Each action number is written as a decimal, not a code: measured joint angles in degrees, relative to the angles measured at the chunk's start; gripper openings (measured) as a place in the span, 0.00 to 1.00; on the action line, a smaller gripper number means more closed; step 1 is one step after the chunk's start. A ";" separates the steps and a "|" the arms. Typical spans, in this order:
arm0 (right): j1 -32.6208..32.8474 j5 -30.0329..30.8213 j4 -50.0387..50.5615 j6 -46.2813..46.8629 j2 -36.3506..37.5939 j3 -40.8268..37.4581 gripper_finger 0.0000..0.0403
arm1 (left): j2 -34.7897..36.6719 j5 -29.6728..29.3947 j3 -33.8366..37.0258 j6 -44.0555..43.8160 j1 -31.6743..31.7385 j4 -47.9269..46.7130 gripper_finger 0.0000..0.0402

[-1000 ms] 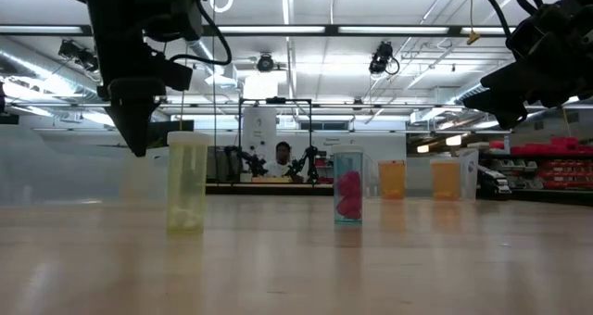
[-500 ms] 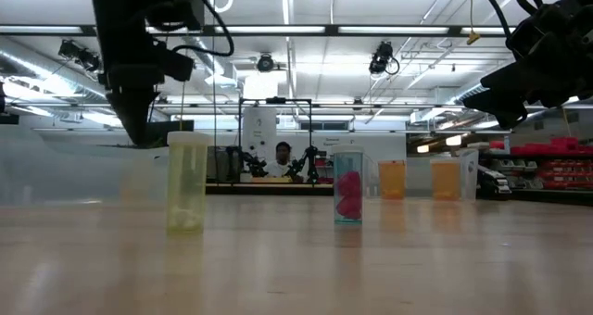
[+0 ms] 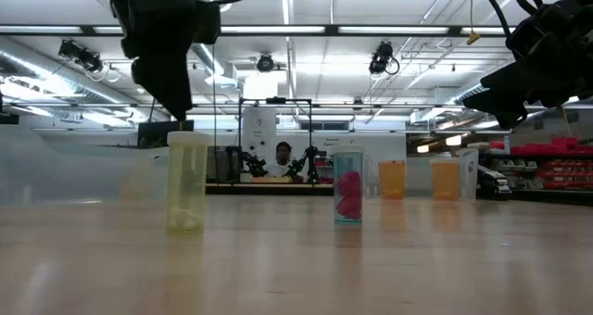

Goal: Pick and place medicine bottles into bin by pill shape (circle, oval)
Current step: Put the small yellow pill bottle into the left transparent bin

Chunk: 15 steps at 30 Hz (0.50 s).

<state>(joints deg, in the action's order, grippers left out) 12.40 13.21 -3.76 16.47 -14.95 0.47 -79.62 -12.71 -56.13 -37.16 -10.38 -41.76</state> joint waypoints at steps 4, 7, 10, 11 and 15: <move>0.00 0.00 0.12 0.00 -0.15 0.00 0.56 | -4.00 1.64 -1.85 -1.27 -3.84 2.20 0.60; 0.01 0.00 0.20 0.00 -0.31 0.00 0.56 | -7.80 3.25 -4.58 -1.15 -6.76 2.32 0.61; 0.00 0.00 0.34 0.00 -0.32 0.00 0.56 | -11.69 3.62 -7.25 0.36 -9.94 2.13 0.61; 0.01 0.00 0.36 0.00 -0.32 0.00 0.56 | -12.88 3.62 -8.16 1.02 -10.95 2.06 0.61; 0.01 0.00 0.40 0.00 -0.32 0.00 0.56 | -17.25 3.69 -11.86 2.16 -14.40 0.78 0.62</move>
<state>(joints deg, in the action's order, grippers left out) 12.40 13.21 -3.36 16.47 -15.27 0.47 -96.87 -9.02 -68.00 -35.00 -24.79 -40.98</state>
